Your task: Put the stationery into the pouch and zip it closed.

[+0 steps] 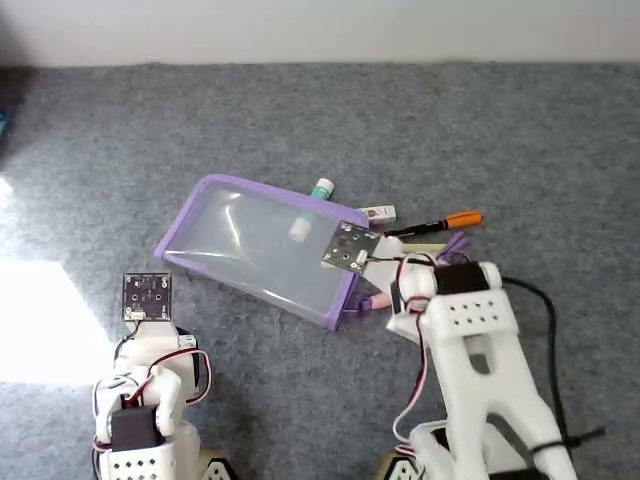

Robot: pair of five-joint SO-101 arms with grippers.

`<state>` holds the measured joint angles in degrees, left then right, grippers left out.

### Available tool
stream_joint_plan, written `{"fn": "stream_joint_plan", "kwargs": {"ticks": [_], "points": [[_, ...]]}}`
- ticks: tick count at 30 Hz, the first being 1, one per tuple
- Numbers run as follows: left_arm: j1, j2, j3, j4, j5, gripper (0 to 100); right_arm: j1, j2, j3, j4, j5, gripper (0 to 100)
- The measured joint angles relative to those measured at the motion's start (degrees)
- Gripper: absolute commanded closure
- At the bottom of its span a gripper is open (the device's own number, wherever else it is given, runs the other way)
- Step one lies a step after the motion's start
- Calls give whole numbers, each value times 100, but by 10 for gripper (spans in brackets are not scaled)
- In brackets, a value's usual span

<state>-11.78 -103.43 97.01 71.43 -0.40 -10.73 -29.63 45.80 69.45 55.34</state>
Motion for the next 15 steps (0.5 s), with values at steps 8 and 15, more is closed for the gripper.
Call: {"fn": "stream_joint_plan", "kwargs": {"ticks": [8,15], "points": [[0,0,0,0,0,986,-519,686,-281,-202,123,700],[0,0,0,0,0,986,-589,1732,-281,-985,123,700]]}}
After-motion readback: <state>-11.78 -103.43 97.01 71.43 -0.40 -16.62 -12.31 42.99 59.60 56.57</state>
